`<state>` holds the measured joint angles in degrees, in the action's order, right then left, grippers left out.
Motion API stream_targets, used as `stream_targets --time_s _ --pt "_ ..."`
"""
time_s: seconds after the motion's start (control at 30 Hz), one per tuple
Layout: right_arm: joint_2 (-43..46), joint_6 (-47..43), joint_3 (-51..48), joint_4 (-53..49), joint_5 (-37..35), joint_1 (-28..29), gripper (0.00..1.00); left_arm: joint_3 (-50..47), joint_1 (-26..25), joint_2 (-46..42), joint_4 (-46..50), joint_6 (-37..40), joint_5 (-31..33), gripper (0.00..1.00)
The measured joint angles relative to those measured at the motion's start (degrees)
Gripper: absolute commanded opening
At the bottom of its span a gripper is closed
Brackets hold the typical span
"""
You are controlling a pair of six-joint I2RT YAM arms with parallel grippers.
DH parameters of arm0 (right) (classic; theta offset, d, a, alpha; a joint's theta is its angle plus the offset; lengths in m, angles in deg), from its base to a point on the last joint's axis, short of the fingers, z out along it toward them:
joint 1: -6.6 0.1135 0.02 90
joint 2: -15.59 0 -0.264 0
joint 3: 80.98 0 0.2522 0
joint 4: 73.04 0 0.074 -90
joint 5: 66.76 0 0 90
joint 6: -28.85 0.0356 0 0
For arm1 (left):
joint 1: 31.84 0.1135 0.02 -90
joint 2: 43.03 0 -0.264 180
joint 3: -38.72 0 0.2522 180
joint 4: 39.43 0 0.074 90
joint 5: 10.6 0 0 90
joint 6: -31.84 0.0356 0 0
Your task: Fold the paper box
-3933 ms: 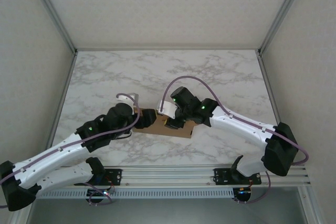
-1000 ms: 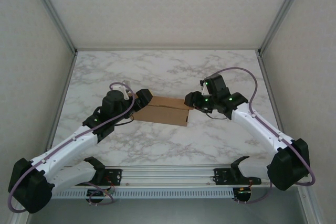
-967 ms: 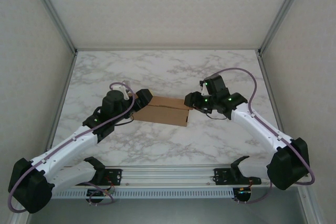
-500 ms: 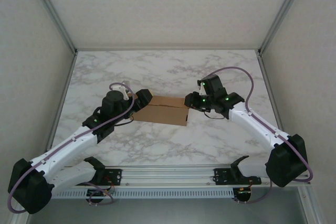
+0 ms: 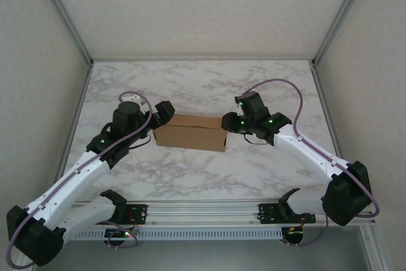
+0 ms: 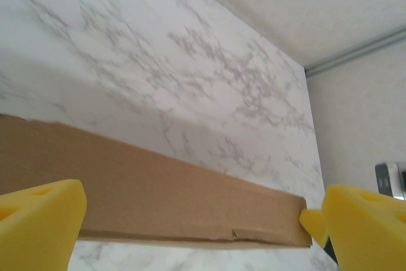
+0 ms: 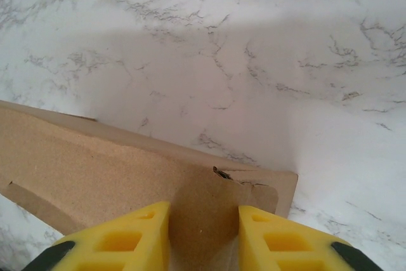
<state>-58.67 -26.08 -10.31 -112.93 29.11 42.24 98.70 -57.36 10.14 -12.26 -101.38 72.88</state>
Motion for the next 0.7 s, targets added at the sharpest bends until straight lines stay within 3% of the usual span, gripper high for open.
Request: stream_targets --time_s 0.23,0.7 --pt "0.3 -0.4 -0.1 0.0 -1.3 0.7 0.3 -0.3 5.9 -0.4 0.7 1.9 0.2 0.95" --pt "1.5 -0.6 -1.6 1.3 -1.6 1.0 0.29 -6.3 6.3 4.6 -6.6 0.3 -4.4 0.94"
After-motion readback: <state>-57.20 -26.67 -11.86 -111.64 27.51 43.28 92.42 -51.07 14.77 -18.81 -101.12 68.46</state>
